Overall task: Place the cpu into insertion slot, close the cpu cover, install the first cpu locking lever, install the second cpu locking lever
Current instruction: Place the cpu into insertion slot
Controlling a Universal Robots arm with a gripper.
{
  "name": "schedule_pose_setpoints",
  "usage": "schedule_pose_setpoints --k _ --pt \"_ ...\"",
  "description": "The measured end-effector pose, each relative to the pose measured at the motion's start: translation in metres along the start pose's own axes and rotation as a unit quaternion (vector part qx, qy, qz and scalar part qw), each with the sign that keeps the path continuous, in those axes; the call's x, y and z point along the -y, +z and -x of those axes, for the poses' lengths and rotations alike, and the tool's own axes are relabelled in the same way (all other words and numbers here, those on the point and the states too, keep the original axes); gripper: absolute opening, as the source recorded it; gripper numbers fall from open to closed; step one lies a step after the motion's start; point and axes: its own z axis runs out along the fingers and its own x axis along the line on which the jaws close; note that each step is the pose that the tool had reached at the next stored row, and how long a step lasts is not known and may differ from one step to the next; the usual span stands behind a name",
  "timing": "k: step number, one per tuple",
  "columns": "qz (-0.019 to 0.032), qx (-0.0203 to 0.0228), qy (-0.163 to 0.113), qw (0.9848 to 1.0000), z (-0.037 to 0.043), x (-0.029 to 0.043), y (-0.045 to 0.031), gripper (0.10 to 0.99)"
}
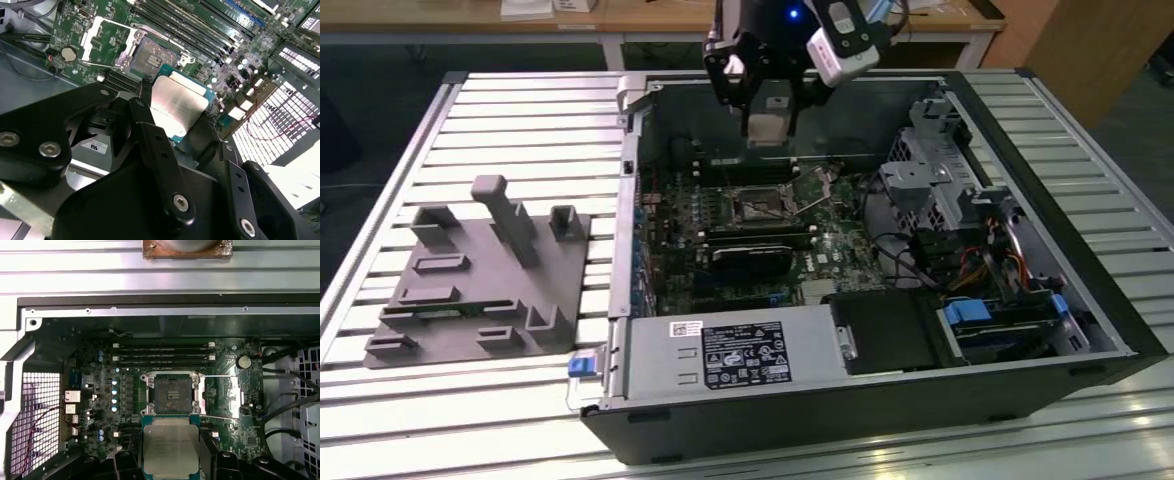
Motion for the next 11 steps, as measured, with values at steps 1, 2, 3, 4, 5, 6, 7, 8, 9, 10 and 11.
schedule_pose_setpoints --k 1,2,3,4,5,6,7,8,9,10,11 --pt "0.0 0.0 0.0 1.0 0.0 0.0001 0.001 0.537" --pt "0.0 0.0 0.0 1.0 0.0001 0.0002 0.0021 0.537" --pt "0.0 0.0 0.0 1.0 0.0001 0.0003 0.003 0.537" --pt "0.0 0.0 0.0 1.0 0.0001 0.0003 0.0039 0.537" --pt "0.0 0.0 0.0 1.0 0.0001 0.0004 0.0049 0.537" --pt "0.0 0.0 0.0 1.0 0.0001 0.0005 0.0057 0.537" --pt "0.0 0.0 0.0 1.0 0.0001 0.0006 0.0065 0.537" --pt "0.0 0.0 0.0 1.0 0.0002 0.0007 0.0073 0.537" --pt "0.0 0.0 0.0 1.0 0.0002 0.0007 0.0084 0.537" --pt "0.0 0.0 0.0 1.0 0.0002 0.0008 0.0094 0.537" --pt "0.0 0.0 0.0 1.0 0.0002 0.0009 0.0105 0.537"
